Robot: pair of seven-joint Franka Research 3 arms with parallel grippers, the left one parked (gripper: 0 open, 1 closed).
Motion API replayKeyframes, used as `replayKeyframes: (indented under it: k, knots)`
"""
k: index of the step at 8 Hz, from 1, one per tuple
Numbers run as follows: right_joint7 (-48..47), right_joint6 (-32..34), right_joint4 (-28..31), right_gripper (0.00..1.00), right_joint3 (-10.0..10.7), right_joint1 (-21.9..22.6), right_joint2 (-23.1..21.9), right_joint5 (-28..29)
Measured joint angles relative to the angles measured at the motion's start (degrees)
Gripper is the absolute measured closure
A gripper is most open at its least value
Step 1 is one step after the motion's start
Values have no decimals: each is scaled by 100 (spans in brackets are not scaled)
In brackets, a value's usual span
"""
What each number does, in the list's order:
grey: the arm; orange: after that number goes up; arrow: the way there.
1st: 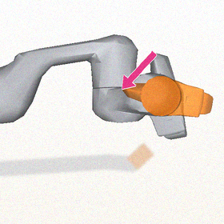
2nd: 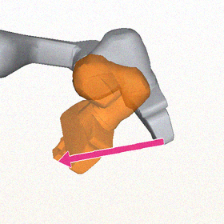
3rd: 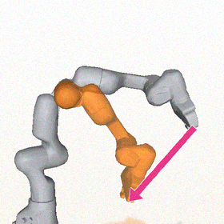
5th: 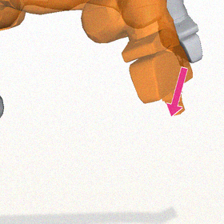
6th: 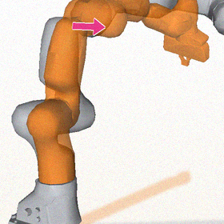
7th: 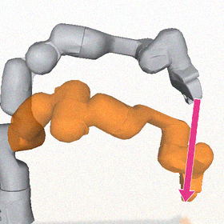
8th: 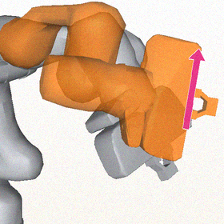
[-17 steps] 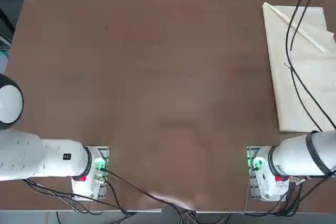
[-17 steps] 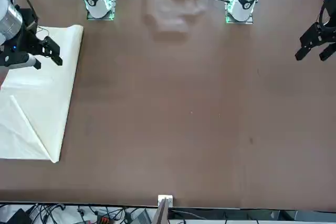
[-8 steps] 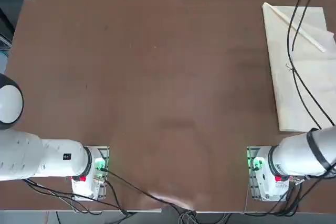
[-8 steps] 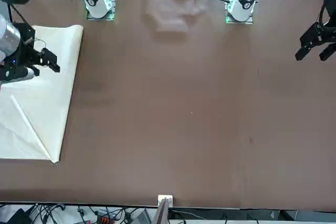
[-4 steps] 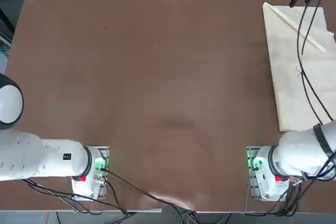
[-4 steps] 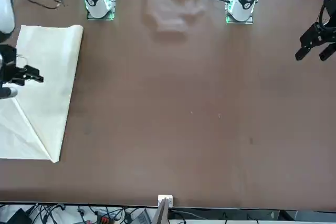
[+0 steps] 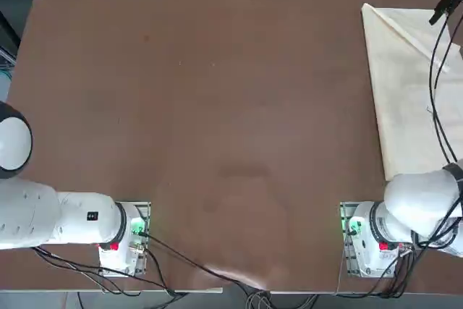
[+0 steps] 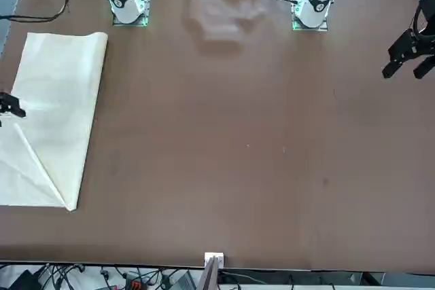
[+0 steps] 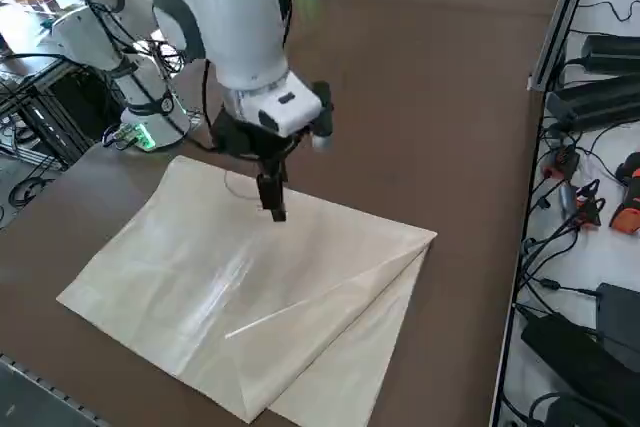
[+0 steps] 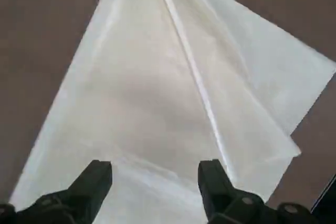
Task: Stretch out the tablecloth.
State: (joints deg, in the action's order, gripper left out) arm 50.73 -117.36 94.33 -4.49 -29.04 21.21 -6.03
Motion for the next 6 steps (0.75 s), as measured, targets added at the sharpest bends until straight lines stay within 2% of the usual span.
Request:
replayKeyframes:
  k: [3, 6]
  knots:
    - [1627, -1535, 233, 0, -3, -343, 610, 0]
    - [2884, -2710, 284, 0, -45, -596, 1241, 1]
